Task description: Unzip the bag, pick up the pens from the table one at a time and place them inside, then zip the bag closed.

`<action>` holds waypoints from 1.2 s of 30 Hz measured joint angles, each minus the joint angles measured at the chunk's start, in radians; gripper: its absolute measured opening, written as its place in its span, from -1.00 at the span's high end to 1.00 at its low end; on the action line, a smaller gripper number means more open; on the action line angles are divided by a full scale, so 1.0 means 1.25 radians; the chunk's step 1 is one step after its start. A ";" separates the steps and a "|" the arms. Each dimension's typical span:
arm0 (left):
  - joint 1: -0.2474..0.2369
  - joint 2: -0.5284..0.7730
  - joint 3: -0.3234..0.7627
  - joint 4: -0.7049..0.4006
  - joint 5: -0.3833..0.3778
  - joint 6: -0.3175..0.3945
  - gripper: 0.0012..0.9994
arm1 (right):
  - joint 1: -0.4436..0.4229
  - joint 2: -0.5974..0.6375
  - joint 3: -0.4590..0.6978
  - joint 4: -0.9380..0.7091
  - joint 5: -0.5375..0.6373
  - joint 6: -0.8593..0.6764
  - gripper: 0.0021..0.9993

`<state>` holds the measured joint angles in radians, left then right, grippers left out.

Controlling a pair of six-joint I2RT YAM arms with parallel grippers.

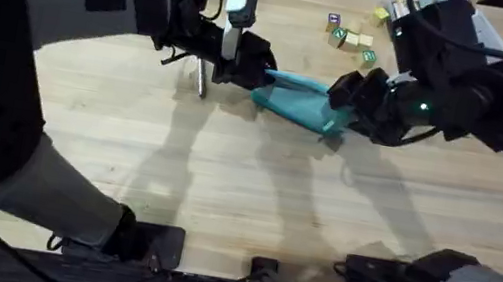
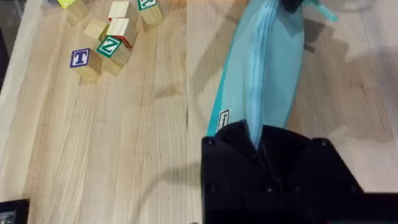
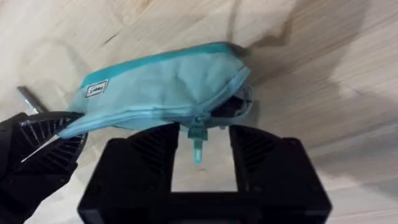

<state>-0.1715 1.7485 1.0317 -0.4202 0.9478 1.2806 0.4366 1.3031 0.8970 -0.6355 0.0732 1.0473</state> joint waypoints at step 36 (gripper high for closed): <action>0.000 0.000 0.000 0.000 0.000 0.000 0.92 | 0.004 -0.104 0.002 0.004 0.007 -0.075 0.94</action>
<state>-0.1715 1.7485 1.0317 -0.4202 0.9480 1.2808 0.4410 1.1737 0.9001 -0.6310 0.0824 0.9536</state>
